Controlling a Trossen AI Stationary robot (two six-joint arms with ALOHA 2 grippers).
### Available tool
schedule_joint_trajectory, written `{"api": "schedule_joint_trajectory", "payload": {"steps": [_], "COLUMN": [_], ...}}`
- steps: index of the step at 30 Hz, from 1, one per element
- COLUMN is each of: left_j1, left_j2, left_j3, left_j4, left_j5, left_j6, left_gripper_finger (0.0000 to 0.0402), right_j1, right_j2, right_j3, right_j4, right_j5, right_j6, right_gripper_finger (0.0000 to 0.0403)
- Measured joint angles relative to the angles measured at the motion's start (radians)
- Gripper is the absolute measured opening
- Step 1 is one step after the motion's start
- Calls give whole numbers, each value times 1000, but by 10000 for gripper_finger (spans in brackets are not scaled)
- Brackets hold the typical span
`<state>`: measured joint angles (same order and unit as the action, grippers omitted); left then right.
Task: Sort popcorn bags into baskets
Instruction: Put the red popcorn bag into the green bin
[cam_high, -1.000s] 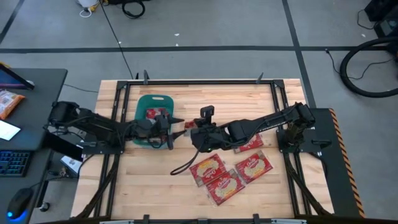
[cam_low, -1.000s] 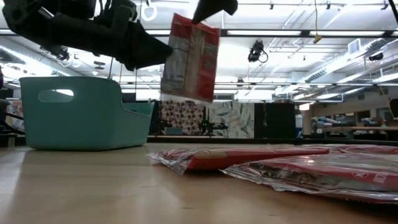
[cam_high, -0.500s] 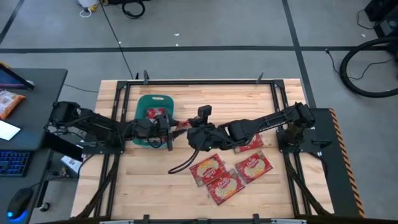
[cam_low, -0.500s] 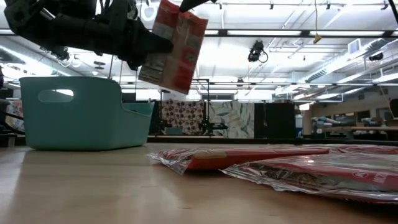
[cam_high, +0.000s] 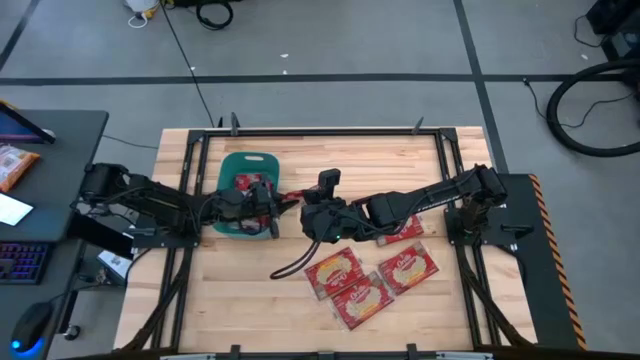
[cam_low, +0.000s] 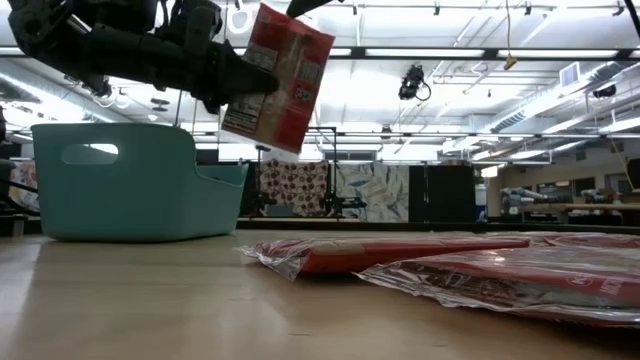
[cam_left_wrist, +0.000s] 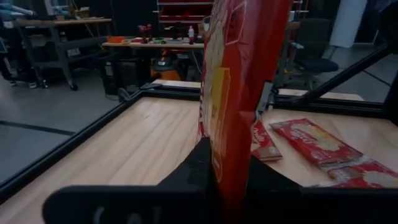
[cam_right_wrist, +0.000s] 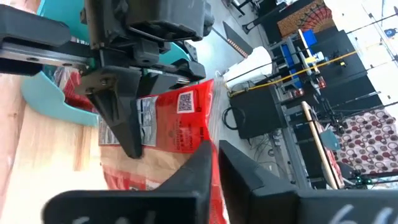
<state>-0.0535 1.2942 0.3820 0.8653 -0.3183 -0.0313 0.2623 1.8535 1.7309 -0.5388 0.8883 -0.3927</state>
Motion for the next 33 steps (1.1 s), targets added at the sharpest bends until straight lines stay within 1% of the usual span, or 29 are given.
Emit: {"api": "schedule_joint_trajectory", "payload": {"steps": [3, 6, 10, 14, 18, 22, 26, 30, 33], "left_j1": [5, 7, 7, 7, 7, 7, 7, 7, 7], "left_j2": [-2, -28, -102, -203, -332, -455, -566, -657, -718], "left_j3": [0, 0, 0, 0, 0, 0, 0, 0, 0], "left_j4": [-16, -52, -97, -196, -359, -525, -660, -754, -810], "left_j5": [0, -1, -4, -4, -35, -68, -82, -93, -112], "left_j6": [-6, -8, -2, -12, -70, -178, -292, -334, -370], "left_gripper_finger": [31, 31, 31, 31, 31, 31, 31, 31, 31], "right_j1": [7, 28, 55, 66, 63, 54, 53, 43, 34], "right_j2": [0, -10, -38, -72, -96, -104, -104, -104, -104], "right_j3": [0, 0, 0, 0, -2, -42, -112, -201, -266], "right_j4": [-2, -6, -26, -135, -300, -398, -404, -384, -362], "right_j5": [12, 65, 114, 121, 113, 112, 113, 116, 146], "right_j6": [-2, -21, -16, 68, 248, 382, 424, 452, 467], "right_gripper_finger": [64, 96, 135, 160, 169, 168, 168, 167, 167]}}
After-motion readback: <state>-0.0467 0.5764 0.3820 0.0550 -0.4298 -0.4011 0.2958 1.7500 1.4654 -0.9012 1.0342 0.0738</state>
